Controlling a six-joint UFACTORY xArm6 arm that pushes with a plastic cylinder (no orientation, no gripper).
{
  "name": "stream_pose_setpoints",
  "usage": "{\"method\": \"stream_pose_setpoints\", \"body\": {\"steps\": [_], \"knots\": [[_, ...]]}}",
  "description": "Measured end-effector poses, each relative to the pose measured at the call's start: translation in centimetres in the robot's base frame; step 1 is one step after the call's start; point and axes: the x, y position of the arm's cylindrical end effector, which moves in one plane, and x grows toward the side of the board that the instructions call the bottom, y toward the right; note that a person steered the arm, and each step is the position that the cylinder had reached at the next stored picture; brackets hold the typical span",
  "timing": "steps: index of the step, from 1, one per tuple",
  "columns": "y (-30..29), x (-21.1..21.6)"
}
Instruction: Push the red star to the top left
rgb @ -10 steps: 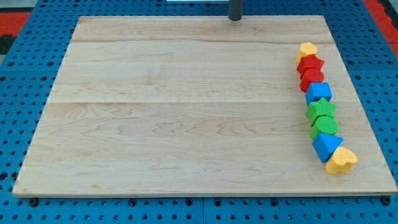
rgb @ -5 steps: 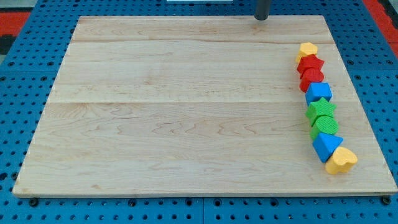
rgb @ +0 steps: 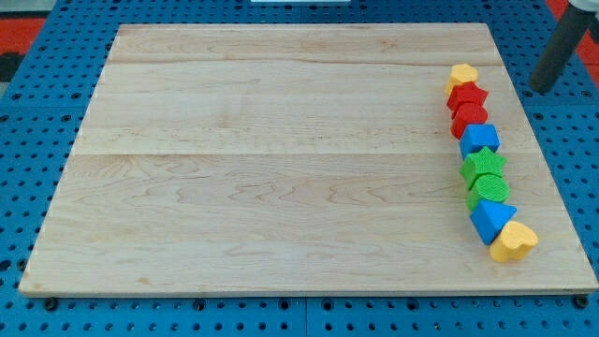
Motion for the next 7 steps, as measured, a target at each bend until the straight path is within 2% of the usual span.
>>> {"method": "stream_pose_setpoints", "body": {"steps": [2,6,7], "knots": [[0.0,2.2],[-0.4,2.1],[-2.7,2.1]]}}
